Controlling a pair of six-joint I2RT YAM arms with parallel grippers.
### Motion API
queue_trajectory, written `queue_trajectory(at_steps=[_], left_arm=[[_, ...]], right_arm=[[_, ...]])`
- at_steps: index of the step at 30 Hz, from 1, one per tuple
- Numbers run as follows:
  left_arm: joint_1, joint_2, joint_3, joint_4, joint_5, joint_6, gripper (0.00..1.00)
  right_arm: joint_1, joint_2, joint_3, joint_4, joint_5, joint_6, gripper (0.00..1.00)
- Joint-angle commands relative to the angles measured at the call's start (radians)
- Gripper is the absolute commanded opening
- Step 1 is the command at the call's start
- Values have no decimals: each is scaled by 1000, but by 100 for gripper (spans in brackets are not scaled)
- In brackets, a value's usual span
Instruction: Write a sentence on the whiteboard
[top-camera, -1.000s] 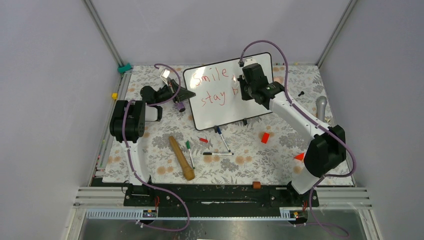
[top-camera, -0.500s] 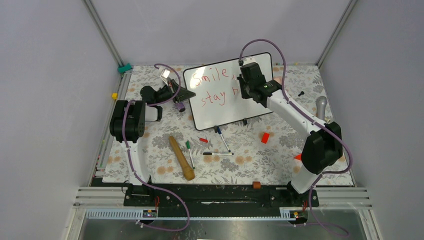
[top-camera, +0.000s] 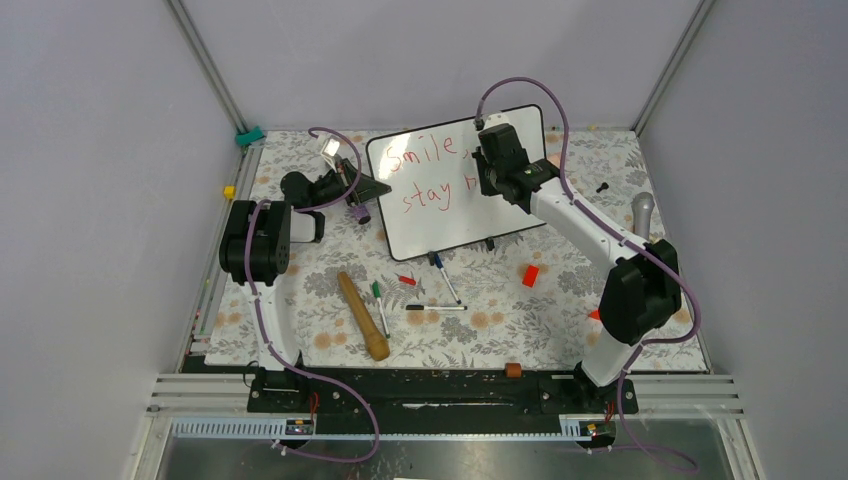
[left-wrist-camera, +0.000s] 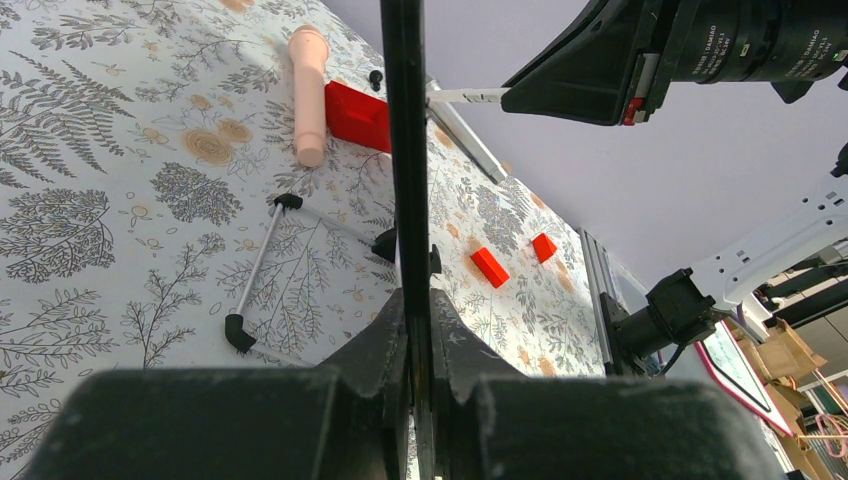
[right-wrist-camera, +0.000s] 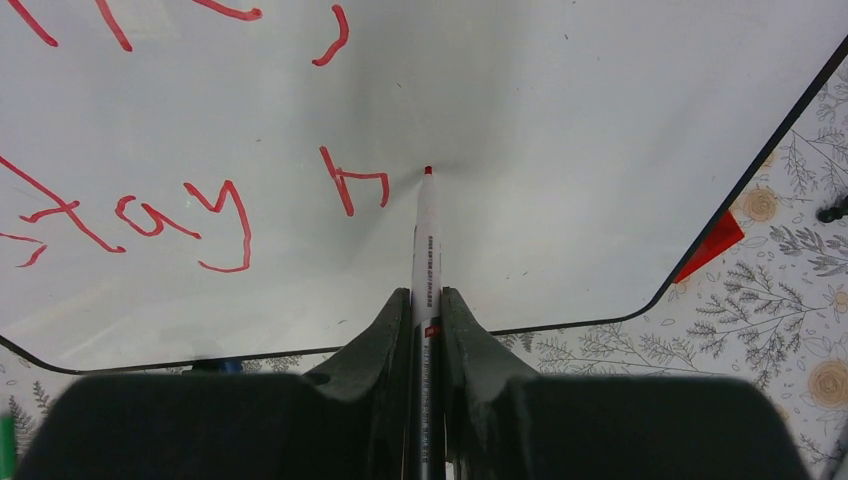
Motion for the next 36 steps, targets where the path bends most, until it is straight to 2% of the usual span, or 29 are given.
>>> queue_trajectory(at_steps=[1,20,36], left_arm=[[-35,-12,-5,43,131,73,0],[-36,-12,-5,43,133,73,0],[-37,-11,-4,43,133,71,0]], right_arm=[[-4,14,29,36,-34,-17,0],[-4,-6,-19,-36,-70,-39,0],[-4,16,20,-41,69,-45,0]])
